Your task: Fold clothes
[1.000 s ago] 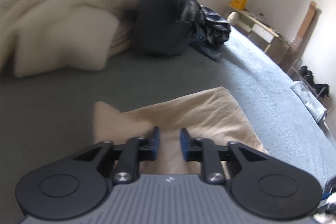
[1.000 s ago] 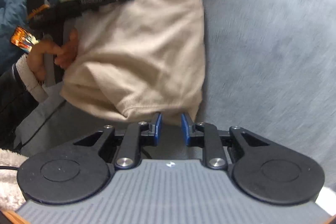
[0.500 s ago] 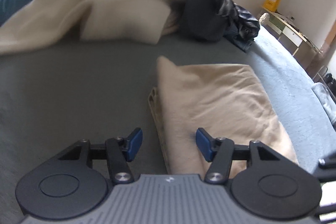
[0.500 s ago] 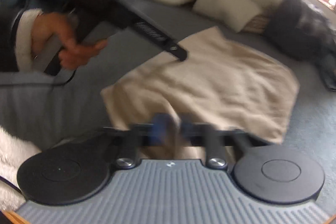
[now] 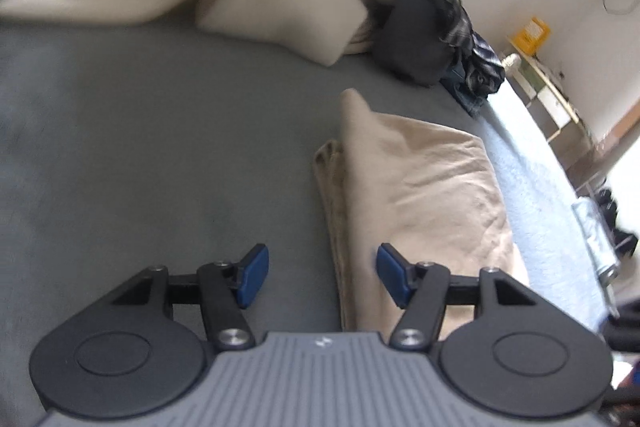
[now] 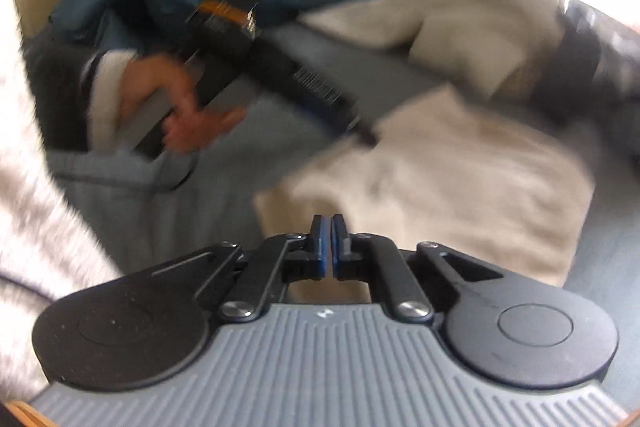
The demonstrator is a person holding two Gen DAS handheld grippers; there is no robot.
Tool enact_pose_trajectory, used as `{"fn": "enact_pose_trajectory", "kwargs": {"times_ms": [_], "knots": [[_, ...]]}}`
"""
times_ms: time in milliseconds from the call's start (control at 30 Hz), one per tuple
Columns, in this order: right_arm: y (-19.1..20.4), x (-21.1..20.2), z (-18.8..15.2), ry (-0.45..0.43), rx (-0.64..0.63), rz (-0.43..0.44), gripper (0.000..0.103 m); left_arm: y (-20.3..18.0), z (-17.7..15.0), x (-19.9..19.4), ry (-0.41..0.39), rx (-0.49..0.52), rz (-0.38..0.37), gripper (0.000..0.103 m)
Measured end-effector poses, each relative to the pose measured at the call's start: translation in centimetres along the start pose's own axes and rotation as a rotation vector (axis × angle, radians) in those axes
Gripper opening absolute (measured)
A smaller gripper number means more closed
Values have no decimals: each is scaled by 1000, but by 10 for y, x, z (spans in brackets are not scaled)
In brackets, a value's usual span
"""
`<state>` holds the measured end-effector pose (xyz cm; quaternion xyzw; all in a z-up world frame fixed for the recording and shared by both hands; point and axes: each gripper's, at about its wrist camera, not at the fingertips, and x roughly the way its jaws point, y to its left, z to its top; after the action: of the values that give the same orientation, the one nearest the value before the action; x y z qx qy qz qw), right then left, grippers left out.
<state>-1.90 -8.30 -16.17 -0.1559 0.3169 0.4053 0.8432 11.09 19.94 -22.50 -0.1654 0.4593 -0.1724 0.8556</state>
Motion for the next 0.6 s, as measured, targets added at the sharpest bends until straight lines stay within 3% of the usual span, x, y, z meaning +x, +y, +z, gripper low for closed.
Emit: {"fn": "enact_pose_trajectory", "kwargs": {"times_ms": [67,200,333,467,600], "knots": [[-1,12,2,30,2,-26,8,0,-7,-8,3,2,10,61],[-4,25,-8,154,87,80,10,-11,-21,-27,6,95,43,61],[-9,-5,-18,107,239,80,10,-30,-35,-47,-15,246,86,61],[-19,-15,-35,169,462,48,10,-56,-46,-60,-54,381,87,66],[-28,3,-62,203,851,175,11,-81,-60,-65,-85,504,90,66]]}}
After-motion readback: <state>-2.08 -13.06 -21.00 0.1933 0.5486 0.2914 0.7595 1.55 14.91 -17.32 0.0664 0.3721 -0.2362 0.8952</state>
